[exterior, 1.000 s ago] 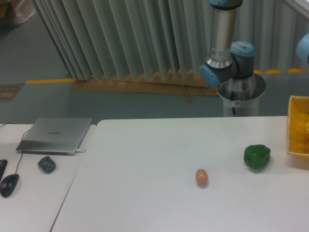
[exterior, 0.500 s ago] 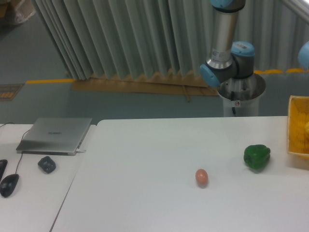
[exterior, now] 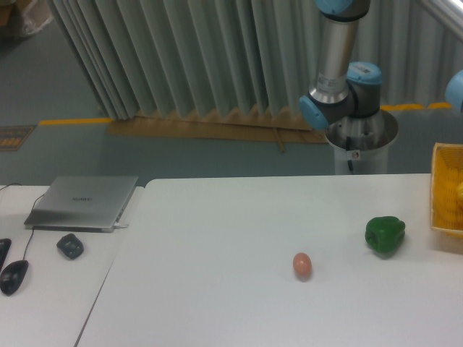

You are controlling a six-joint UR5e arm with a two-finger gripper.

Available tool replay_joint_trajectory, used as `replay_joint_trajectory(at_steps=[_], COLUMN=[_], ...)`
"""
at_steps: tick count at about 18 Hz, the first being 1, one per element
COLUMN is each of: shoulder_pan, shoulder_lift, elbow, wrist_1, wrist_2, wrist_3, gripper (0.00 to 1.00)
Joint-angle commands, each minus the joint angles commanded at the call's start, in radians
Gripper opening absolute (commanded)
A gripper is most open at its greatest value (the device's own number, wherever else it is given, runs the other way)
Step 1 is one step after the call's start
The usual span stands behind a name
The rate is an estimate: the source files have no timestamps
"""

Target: Place the red pepper on the table

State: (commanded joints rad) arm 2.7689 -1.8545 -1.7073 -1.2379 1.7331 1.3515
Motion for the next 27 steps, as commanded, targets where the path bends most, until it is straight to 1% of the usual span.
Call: replay_joint_trajectory(at_steps=[2,8,9,10,11,15,16,18,19,20,21,22,24,25,27], shoulder_pan=[-0.008,-0.006,-0.005,-0.005,-0.005,-0.006,-0.006,-0.011,-0.017,-0.023,-0.025,-0.025,-0.026,-0.028,-0.029], shoulder_lift=[-0.003,-0.008,-0.008,-0.008,-0.008,-0.009,-0.009,-0.012,-0.015,-0.015,-0.015,-0.015,-0.014,-0.015,-0.014], elbow=[0.002,-0.003,-0.003,-0.003,-0.003,0.002,0.002,0.003,0.005,0.008,0.012,0.014,0.014,0.014,0.014], wrist_1=[0.003,0.005,0.005,0.005,0.005,0.002,0.002,0.0,0.002,0.0,-0.002,-0.003,-0.008,-0.008,-0.008], wrist_2=[0.02,0.019,0.019,0.019,0.02,0.025,0.028,0.054,0.072,0.085,0.089,0.089,0.088,0.088,0.088], wrist_3=[-0.011,-0.009,-0.009,-0.011,-0.006,0.0,-0.003,-0.005,-0.006,-0.002,-0.002,-0.002,0.0,-0.008,-0.008], gripper=[1.0,1.0,0.99,0.94,0.92,0.88,0.8,0.75,0.7,0.67,0.6,0.55,0.53,0.47,0.47])
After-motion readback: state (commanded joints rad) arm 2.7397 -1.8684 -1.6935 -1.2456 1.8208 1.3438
